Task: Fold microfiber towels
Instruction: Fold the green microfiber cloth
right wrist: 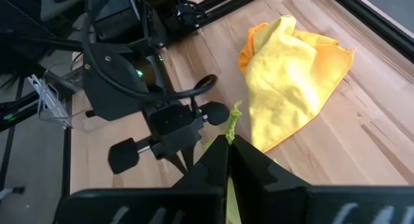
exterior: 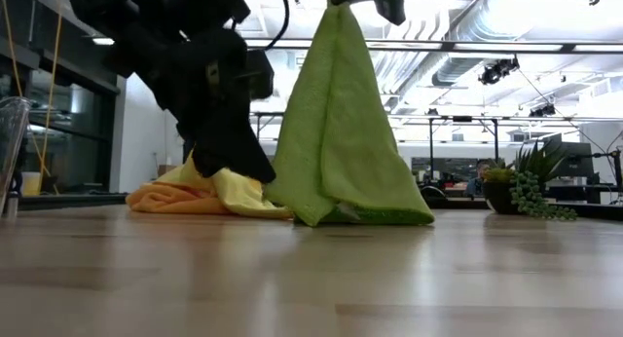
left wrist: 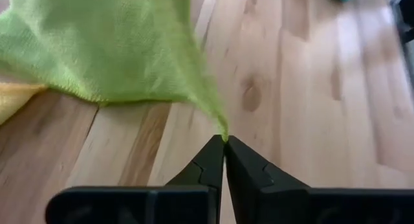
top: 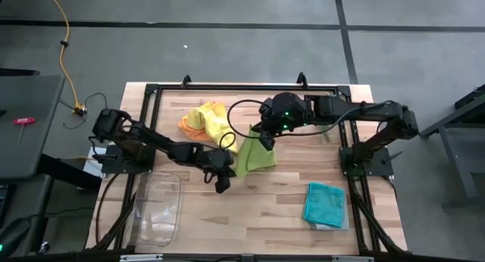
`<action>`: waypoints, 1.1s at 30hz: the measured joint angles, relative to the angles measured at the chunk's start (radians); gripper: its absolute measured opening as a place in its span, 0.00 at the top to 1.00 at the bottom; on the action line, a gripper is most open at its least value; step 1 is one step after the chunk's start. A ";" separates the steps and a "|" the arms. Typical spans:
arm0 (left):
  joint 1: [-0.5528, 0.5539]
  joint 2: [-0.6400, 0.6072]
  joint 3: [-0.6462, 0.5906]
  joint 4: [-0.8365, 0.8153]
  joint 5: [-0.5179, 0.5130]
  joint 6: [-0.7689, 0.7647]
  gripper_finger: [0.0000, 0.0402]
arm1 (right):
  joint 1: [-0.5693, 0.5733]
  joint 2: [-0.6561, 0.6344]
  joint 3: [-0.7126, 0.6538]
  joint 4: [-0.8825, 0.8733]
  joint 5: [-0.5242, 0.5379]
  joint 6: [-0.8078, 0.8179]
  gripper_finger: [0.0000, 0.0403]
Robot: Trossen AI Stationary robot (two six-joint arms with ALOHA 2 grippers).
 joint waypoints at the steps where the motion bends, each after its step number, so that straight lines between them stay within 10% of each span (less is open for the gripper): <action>1: 0.003 -0.011 0.000 -0.001 0.003 0.000 0.99 | -0.004 -0.002 0.000 0.000 0.000 -0.001 1.00; 17: 0.238 -0.469 0.100 -0.408 0.005 0.222 1.00 | -0.013 -0.202 0.000 -0.365 0.120 -0.092 1.00; 33: 0.472 -0.420 0.491 -0.594 -0.052 0.628 1.00 | -0.138 -0.244 0.000 -0.552 0.410 -0.145 1.00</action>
